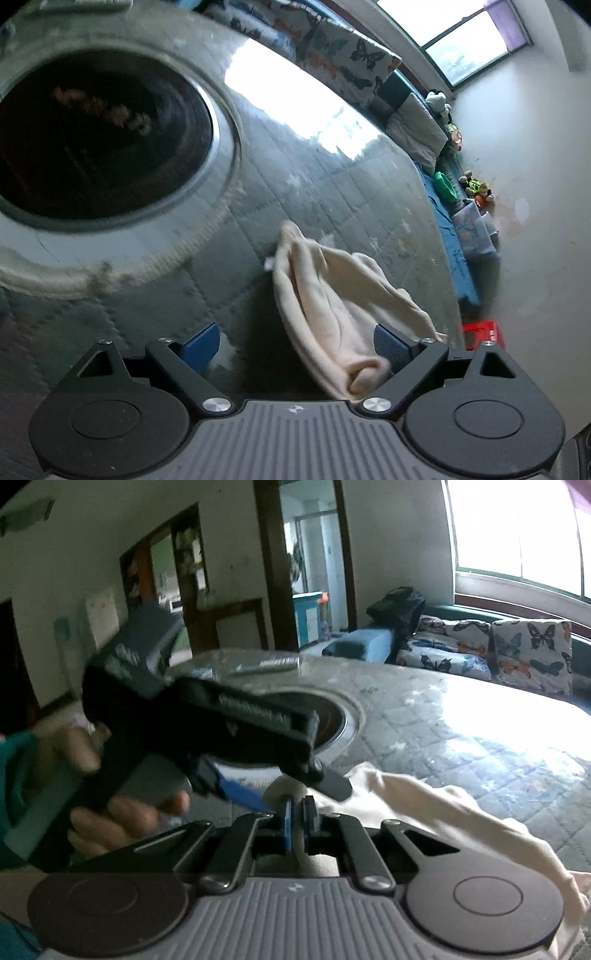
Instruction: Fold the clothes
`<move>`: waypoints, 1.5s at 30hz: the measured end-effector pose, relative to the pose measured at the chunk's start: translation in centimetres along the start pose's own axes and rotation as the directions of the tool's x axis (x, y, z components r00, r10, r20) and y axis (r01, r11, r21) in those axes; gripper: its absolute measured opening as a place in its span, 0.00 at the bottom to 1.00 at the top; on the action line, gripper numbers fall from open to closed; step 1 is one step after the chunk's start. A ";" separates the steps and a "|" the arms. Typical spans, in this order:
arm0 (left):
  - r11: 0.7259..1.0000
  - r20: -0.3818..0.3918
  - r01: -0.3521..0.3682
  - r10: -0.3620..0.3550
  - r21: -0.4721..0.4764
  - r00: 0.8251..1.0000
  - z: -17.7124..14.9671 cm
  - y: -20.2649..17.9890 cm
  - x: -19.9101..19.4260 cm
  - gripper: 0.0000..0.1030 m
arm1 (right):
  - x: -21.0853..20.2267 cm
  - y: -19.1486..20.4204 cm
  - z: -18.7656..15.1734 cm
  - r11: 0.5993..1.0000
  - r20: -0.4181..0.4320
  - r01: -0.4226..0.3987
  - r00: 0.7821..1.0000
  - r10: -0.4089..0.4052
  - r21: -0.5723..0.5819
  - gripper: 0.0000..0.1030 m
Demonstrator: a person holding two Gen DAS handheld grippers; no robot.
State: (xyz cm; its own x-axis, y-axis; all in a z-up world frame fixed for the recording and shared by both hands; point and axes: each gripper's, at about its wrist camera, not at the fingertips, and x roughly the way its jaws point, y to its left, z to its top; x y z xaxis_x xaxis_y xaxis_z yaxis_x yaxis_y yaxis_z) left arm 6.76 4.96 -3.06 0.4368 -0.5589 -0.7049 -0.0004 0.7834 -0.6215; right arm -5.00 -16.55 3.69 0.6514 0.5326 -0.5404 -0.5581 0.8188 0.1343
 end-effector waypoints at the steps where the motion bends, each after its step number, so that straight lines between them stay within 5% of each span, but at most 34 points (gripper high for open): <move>1: 1.000 -0.005 0.011 -0.011 -0.015 1.000 0.1 0.0 0.3 0.88 | -0.4 -0.3 0.1 1.000 0.008 -0.002 1.000 0.002 0.010 0.05; 6: 0.990 -0.051 0.088 -0.094 -0.110 0.994 0.4 0.3 1.5 0.77 | -0.6 -0.3 -0.5 1.000 0.004 -0.021 1.000 0.021 0.015 0.05; 14: 0.986 -0.086 0.081 -0.094 -0.149 0.992 0.3 1.5 2.7 0.22 | -1.1 -0.5 -1.3 0.999 -0.001 -0.049 0.999 0.049 0.024 0.05; 20: 0.993 -0.082 0.054 -0.063 -0.106 0.995 0.5 0.8 2.7 0.18 | -2.8 -1.2 -2.5 0.998 0.002 -0.002 1.000 0.002 0.056 0.08; 24: 0.997 -0.077 0.041 -0.046 -0.070 0.996 0.5 0.4 2.7 0.18 | -5.2 -4.0 -3.7 0.988 -0.006 0.114 0.994 -0.114 0.109 0.11; 33: 1.000 -0.075 0.019 -0.020 -0.014 0.997 0.3 -0.1 2.4 0.18 | -8.5 -13.6 -7.2 0.870 -0.073 0.364 0.930 -0.361 0.333 0.12; 45: 1.000 -0.080 0.000 0.001 0.016 0.997 0.4 -0.6 2.6 0.19 | -6.8 -18.1 -9.3 0.808 -0.063 0.355 0.927 -0.371 0.471 0.24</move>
State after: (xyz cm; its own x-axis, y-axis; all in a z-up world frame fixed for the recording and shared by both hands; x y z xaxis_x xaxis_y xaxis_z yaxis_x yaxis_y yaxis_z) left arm 8.26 3.12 -4.34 0.3637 -0.5781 -0.7304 0.0142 0.7875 -0.6162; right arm -4.14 -36.96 -2.81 0.7783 0.1767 -0.6025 0.0226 0.9511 0.3081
